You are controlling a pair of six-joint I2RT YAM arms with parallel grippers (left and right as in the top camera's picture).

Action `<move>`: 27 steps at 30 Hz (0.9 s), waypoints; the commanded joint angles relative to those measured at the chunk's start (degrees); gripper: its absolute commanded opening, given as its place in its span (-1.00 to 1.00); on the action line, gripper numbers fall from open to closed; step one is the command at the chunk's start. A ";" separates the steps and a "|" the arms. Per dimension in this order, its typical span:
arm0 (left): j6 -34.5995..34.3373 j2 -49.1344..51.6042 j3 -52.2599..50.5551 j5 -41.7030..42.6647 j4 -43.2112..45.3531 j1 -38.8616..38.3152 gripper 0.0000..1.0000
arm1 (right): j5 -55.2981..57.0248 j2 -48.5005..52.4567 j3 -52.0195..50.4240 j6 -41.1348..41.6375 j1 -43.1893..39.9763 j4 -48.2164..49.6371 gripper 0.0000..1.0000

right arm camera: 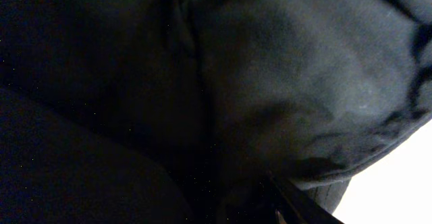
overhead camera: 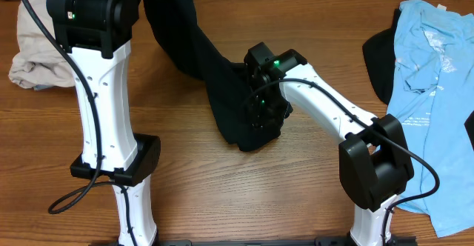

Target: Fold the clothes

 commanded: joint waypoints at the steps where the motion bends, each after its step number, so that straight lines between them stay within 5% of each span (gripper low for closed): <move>1: -0.55 0.07 -0.07 -0.79 0.50 1.07 -0.92 | 0.42 -0.48 -2.16 0.00 -0.17 0.74 -0.02; 12: -0.55 0.07 -0.07 -0.76 0.50 3.91 -0.92 | 0.50 -0.48 -7.10 -0.02 -0.57 2.36 -0.21; 17: -0.52 0.07 -0.07 -0.81 0.55 4.09 -0.92 | 0.61 -0.48 -7.10 -0.02 -1.60 2.75 -0.56; 27: -0.55 0.07 -0.07 -0.79 0.61 5.25 -0.92 | 0.61 -0.48 -7.10 -0.04 -7.23 5.03 -0.57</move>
